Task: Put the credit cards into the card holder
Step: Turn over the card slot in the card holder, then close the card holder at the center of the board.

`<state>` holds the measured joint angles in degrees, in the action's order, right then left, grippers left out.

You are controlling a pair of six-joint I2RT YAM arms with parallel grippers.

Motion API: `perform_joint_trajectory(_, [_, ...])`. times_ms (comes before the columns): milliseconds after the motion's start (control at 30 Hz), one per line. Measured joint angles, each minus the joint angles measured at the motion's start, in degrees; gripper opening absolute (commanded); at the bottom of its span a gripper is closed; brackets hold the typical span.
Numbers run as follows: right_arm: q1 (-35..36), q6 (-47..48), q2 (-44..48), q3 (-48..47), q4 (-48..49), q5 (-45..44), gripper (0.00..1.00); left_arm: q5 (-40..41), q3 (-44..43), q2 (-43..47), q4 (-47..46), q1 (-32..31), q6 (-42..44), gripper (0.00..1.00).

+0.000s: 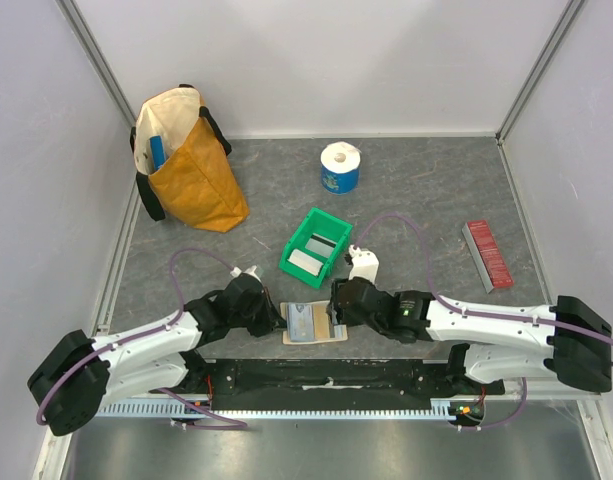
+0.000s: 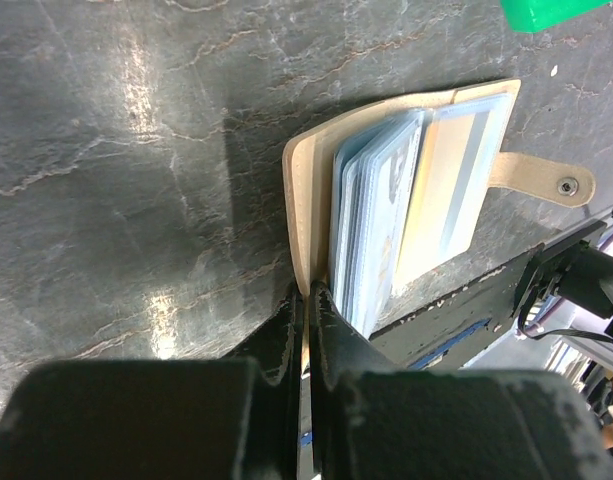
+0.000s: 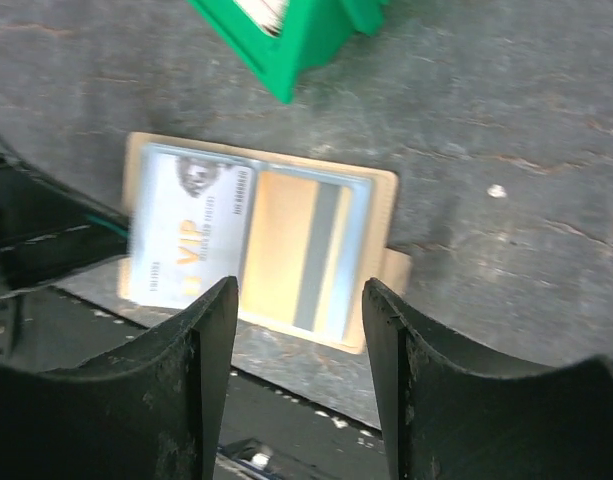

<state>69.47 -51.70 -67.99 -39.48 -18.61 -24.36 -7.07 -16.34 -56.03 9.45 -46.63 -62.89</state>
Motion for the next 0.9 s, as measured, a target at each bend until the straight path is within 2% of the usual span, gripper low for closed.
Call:
perform_joint_trajectory(200, [0.0, -1.2, -2.5, 0.0, -5.7, -1.7, 0.52, 0.1, -1.2, 0.0, 1.3, 0.0, 0.9, 0.02])
perform_joint_trajectory(533, [-0.3, -1.8, -5.1, 0.0, -7.8, -2.2, 0.27, 0.0, -4.3, 0.0, 4.2, 0.0, 2.9, 0.02])
perform_joint_trajectory(700, [-0.5, -1.7, -5.1, 0.0, -7.6, -2.7, 0.21, -0.8, -6.8, -0.7, 5.2, 0.0, 5.2, 0.02])
perform_joint_trajectory(900, [-0.7, -1.1, -5.2, 0.2, -6.4, -2.7, 0.00, -2.8, -9.8, -3.4, 5.5, -0.1, 7.8, 0.02])
